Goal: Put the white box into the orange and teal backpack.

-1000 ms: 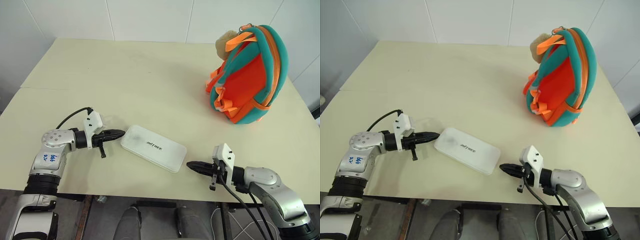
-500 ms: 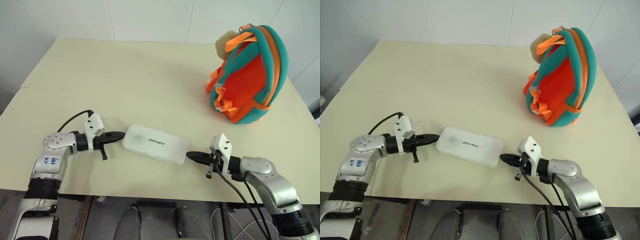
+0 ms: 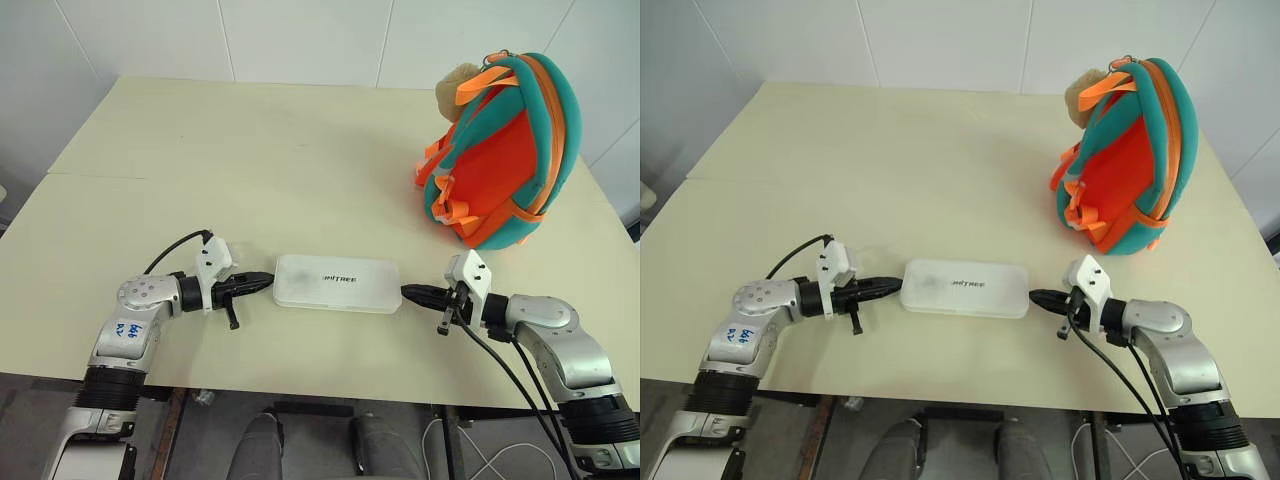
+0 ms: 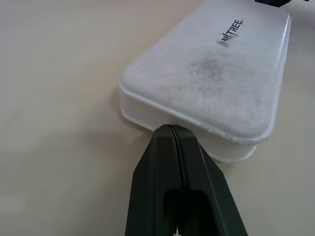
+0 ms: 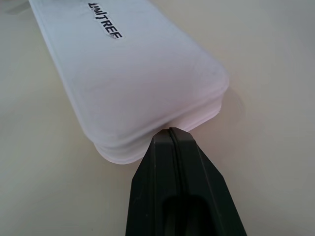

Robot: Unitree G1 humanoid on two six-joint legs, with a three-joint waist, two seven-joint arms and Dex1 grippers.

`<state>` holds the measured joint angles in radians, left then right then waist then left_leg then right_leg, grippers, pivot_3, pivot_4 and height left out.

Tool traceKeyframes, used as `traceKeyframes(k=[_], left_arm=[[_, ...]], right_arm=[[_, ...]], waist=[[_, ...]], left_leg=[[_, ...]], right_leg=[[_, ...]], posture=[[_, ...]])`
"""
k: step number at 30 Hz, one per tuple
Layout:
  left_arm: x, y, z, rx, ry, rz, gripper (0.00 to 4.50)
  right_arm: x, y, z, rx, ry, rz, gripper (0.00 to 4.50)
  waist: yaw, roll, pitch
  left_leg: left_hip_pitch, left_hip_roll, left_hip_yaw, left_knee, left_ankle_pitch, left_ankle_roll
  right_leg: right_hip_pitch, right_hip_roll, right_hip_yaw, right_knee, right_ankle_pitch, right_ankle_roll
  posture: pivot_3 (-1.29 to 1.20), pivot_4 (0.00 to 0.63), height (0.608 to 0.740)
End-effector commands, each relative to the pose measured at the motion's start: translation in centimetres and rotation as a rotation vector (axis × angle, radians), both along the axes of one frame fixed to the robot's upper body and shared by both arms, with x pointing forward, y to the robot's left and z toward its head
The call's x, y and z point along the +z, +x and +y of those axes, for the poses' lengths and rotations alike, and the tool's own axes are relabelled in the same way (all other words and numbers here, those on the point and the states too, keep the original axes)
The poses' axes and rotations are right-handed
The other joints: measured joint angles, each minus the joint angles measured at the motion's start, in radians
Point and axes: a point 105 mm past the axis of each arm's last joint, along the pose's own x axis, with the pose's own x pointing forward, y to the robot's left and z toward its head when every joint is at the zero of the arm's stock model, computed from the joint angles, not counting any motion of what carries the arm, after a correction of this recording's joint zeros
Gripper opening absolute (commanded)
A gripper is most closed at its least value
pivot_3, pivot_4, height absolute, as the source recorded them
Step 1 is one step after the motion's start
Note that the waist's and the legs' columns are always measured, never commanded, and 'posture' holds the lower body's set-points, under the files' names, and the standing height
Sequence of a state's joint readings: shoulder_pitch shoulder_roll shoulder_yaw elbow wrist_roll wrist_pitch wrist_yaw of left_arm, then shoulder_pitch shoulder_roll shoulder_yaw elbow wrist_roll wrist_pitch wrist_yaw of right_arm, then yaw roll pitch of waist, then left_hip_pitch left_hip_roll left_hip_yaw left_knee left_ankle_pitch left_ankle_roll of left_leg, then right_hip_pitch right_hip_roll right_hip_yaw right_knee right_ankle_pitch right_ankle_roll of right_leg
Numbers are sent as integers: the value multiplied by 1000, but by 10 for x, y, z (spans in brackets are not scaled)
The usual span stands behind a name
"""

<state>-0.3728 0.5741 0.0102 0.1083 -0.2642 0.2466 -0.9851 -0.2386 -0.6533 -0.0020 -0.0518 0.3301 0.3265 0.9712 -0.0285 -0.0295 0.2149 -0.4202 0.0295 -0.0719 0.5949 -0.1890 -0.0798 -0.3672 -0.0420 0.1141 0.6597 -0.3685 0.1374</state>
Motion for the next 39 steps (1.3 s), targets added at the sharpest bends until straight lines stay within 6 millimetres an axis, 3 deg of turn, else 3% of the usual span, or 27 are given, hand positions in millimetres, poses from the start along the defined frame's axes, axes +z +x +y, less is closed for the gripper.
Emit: traceKeyframes(k=[1,3,8,12,13,16,22,29,34,39], left_arm=[[7,-5,-4,-19,3,-12,865],[8,-6,0,-9,16,-8,1479],[7,-14,33,56,66,73,3012],[7,-10,53,144,8,232,4248],[10,-12,50,136,-66,332,4483],[21,-20,36,76,-204,521,4483],[18,-13,9,96,-345,817,4483],[1,-21,-1,131,-302,965,4483],[1,-28,-4,116,-324,1038,4483],[-10,-25,-13,144,-359,1117,4483]], right_arm=[[13,6,-12,-20,-25,-51,863],[16,8,-18,-29,-41,-61,1571],[36,9,-45,-50,-118,-81,3290],[47,-1,-34,35,-77,8,4500],[48,-5,-27,67,-62,41,4500],[48,-11,-14,117,-41,105,4500],[32,-10,9,136,-33,204,4500],[28,-7,15,148,-44,213,4500],[45,-8,12,142,5,189,4500],[36,-6,15,139,-4,197,4500]], waist=[[0,0,0],[0,0,0],[-7,0,0],[-6,0,0],[-6,0,0],[-6,0,0],[-3,0,0],[-5,1,0],[-4,1,0],[1,1,0]], left_leg=[[0,0,0,0,0,0],[0,0,0,0,0,0],[0,0,0,-1,0,0],[0,1,0,-2,0,0],[0,1,0,-2,0,0],[0,0,0,-1,0,0],[-1,0,-1,-1,0,0],[-1,0,-1,-1,0,0],[-1,0,-1,-1,0,0],[-1,0,-1,-1,0,0]], right_leg=[[0,0,0,0,0,0],[0,0,0,0,0,0],[-1,0,1,-1,0,0],[-1,0,0,-1,0,-1],[-1,0,0,-1,0,-1],[-1,0,0,0,0,0],[-1,0,-1,-1,0,0],[-2,0,0,-1,0,0],[-1,0,0,-1,0,0],[-1,0,-1,-2,0,0]], posture=[[0,150,740],[0,150,740],[0,150,740],[0,150,740],[0,150,740],[0,150,740],[0,150,740],[0,150,740],[0,150,740],[0,150,740]])
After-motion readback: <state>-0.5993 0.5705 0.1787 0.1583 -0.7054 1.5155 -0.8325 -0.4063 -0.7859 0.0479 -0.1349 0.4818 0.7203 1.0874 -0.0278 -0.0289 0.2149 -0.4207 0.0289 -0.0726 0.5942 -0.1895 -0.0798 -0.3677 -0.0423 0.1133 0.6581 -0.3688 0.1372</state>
